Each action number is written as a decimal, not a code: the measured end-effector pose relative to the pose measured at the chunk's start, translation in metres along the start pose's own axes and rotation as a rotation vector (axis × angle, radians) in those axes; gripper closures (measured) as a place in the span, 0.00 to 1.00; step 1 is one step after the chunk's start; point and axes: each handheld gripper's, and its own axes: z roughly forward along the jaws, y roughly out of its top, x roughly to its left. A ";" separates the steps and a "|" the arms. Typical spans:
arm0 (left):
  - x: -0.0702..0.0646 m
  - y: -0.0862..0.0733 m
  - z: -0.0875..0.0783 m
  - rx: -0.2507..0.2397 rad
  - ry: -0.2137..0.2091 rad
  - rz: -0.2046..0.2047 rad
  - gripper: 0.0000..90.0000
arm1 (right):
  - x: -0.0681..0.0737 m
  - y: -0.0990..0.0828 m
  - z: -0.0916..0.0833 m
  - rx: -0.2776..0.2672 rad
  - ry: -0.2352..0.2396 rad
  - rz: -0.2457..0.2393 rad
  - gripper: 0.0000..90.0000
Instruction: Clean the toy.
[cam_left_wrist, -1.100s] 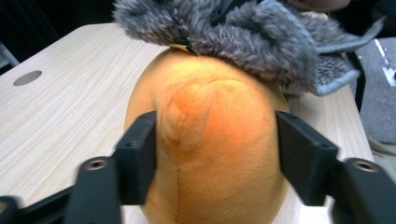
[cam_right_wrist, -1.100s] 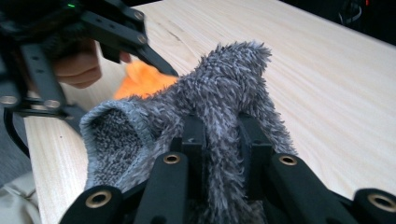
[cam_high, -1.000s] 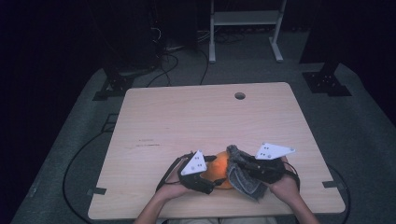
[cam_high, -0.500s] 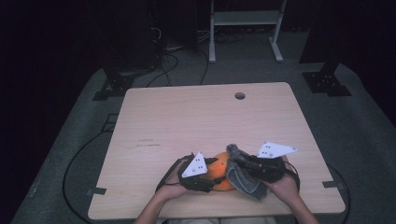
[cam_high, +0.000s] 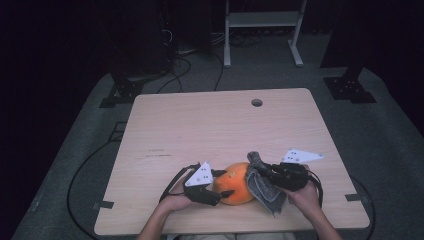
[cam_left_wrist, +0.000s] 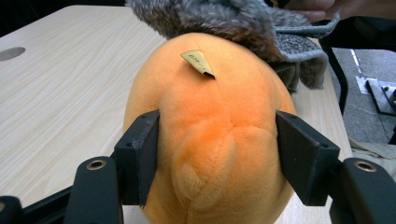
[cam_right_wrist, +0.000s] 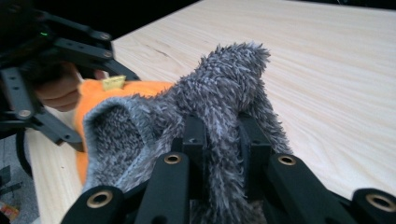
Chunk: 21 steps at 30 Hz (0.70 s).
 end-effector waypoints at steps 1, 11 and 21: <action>0.001 -0.001 -0.001 0.004 -0.002 0.000 0.39 | 0.001 0.000 0.001 0.005 0.001 -0.008 0.84; 0.004 -0.006 -0.006 0.000 -0.019 -0.011 0.38 | -0.020 -0.013 0.003 0.053 -0.030 0.083 0.83; 0.005 -0.007 -0.007 -0.006 -0.027 -0.017 0.36 | -0.027 -0.018 0.009 0.112 -0.035 0.078 0.83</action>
